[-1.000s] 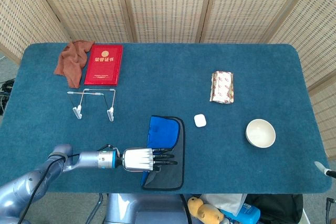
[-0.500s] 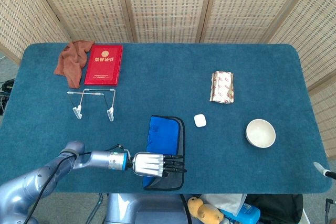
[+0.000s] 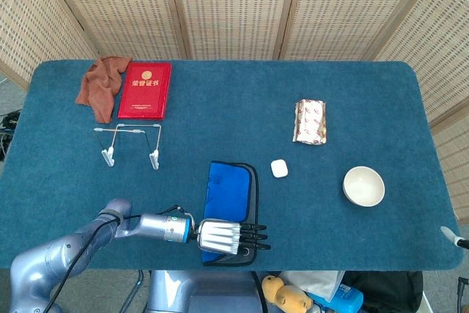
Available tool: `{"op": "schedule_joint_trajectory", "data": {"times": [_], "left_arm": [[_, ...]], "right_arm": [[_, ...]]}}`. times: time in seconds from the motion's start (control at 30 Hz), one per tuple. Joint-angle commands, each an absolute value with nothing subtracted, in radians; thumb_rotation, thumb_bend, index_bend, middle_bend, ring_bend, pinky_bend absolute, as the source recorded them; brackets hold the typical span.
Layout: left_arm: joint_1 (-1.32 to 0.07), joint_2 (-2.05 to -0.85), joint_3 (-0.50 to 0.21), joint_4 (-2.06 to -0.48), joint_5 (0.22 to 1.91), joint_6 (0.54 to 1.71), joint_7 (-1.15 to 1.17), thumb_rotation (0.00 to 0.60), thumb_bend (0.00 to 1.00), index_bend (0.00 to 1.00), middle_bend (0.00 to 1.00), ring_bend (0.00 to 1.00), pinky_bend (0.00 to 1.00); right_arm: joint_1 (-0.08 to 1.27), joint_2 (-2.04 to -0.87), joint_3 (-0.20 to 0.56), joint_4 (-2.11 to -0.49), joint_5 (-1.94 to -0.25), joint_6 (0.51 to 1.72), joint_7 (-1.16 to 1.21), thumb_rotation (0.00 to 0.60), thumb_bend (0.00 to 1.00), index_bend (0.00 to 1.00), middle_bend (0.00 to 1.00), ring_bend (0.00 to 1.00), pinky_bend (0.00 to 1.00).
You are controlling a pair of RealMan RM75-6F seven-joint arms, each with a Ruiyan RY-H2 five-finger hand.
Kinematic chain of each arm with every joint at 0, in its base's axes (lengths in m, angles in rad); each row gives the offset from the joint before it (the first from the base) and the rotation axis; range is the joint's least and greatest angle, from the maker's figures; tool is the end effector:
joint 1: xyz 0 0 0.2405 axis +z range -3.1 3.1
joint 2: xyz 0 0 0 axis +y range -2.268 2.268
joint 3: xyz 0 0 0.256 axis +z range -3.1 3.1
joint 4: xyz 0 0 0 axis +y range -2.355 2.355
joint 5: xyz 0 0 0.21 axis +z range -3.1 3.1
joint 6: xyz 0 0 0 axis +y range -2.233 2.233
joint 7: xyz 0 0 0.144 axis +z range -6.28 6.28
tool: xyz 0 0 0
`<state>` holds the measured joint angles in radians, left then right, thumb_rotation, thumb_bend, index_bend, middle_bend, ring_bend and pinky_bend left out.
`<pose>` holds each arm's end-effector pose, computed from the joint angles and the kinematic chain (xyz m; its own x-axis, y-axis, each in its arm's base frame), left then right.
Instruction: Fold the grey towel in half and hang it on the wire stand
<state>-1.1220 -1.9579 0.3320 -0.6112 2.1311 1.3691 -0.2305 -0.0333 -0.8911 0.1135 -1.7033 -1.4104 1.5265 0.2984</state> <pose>-0.0835 0.2848 -0.1236 0.6388 -0.2354 0.7325 -0.2425 -0.9651 -0.0987 -0.3257 -0.1550 0.2422 0.2426 0.0999 0.9650 -0.9625 0.1495 0.2265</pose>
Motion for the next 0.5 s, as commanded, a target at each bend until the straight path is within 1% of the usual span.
{"op": "schedule_joint_trajectory", "data": {"times": [0.03,0.17,0.37,0.4,0.47,0.5], "left_arm": [[-1.119,-1.963,0.325,-0.611,2.124,1.376,-0.227,0.600,0.49,0.00,0.00,0.00,0.00],[-1.112,-1.965,0.309,-0.615,2.107,1.391,-0.227,0.600,0.47,0.00,0.00,0.00,0.00],[-1.106,-1.945,0.257,-0.654,2.055,1.411,-0.233,0.600,0.46,0.00,0.00,0.00,0.00],[-1.101,-1.932,0.227,-0.669,2.021,1.408,-0.233,0.600,0.46,0.00,0.00,0.00,0.00],[-1.097,-1.908,0.196,-0.709,1.980,1.382,-0.222,0.600,0.46,0.00,0.00,0.00,0.00],[-1.093,-1.890,0.169,-0.734,1.942,1.358,-0.216,0.600,0.45,0.00,0.00,0.00,0.00]], "right_arm": [[-0.033,-0.891,0.113,-1.704,-1.411,1.527,0.299,0.600,0.00,0.00,0.00,0.00,0.00],[-0.034,-0.891,0.111,-1.704,-1.415,1.527,0.298,0.600,0.00,0.00,0.00,0.00,0.00],[-0.035,-0.892,0.109,-1.706,-1.420,1.530,0.294,0.600,0.00,0.00,0.00,0.00,0.00],[-0.034,-0.892,0.107,-1.706,-1.422,1.529,0.293,0.600,0.00,0.00,0.00,0.00,0.00],[-0.034,-0.893,0.106,-1.705,-1.423,1.527,0.292,0.600,0.00,0.00,0.00,0.00,0.00],[-0.033,-0.893,0.106,-1.705,-1.425,1.526,0.291,0.600,0.00,0.00,0.00,0.00,0.00]]}}
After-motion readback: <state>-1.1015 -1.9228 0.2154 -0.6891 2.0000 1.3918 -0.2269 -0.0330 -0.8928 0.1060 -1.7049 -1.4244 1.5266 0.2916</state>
